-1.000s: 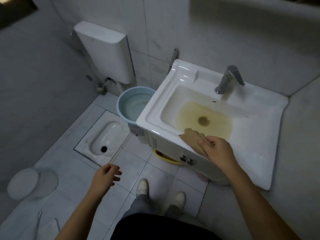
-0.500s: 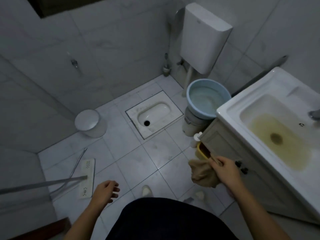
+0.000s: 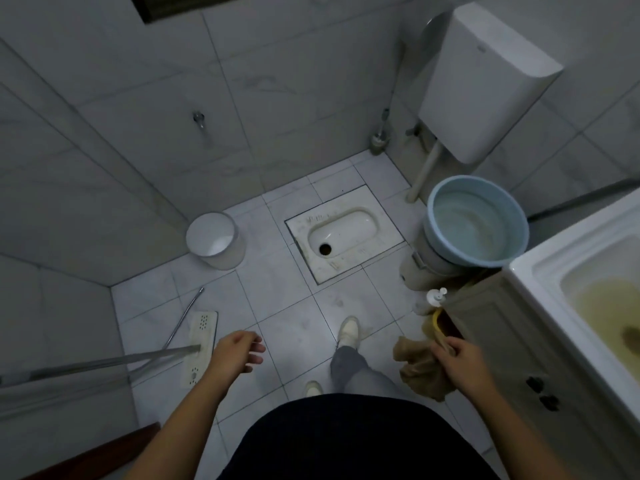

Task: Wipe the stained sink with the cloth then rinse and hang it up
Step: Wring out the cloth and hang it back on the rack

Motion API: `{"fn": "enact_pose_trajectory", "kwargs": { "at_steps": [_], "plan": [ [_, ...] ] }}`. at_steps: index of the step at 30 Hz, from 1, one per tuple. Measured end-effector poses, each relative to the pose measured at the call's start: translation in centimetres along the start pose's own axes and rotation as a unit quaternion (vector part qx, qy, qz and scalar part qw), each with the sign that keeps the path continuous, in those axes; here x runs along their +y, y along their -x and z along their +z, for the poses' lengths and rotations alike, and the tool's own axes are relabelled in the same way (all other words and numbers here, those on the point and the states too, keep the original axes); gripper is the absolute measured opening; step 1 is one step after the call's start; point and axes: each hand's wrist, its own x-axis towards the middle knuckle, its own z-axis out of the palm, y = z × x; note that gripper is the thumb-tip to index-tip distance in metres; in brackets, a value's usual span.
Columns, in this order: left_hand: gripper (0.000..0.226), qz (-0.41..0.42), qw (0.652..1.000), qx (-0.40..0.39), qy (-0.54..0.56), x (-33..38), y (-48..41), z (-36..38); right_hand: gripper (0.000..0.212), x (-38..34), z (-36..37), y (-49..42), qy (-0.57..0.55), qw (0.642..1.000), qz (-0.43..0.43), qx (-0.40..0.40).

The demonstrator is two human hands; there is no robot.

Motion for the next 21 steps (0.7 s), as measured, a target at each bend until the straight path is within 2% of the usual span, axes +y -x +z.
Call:
{"fn": "enact_pose_trajectory", "kwargs": {
  "at_steps": [3, 6, 10, 15, 21],
  "plan": [
    [0.023, 0.004, 1.0, 0.021, 0.009, 2.9, -1.7, -0.5, 0.028, -4.0, 1.1, -4.4, 0.007, 1.0, -0.01, -0.024],
    [0.024, -0.013, 0.998, 0.058, 0.038, 4.3, -3.4, -1.7, 0.019, -9.3, 2.8, -8.5, 0.005, 0.998, -0.031, -0.062],
    [0.025, -0.046, 0.99, 0.107, 0.075, 5.4, -5.0, -3.6, 0.035, -18.7, 4.5, -13.2, -0.021, 0.987, -0.078, -0.138],
    [0.023, -0.082, 0.981, 0.137, 0.114, 7.8, -7.2, -6.1, 0.034, -28.8, 5.3, -17.9, 0.046, 0.971, -0.192, -0.133],
    [0.024, -0.093, 0.981, 0.123, 0.121, 14.1, -14.8, -8.2, 0.023, -34.2, 7.2, -24.1, 0.068, 0.97, -0.182, -0.148]
  ]
}}
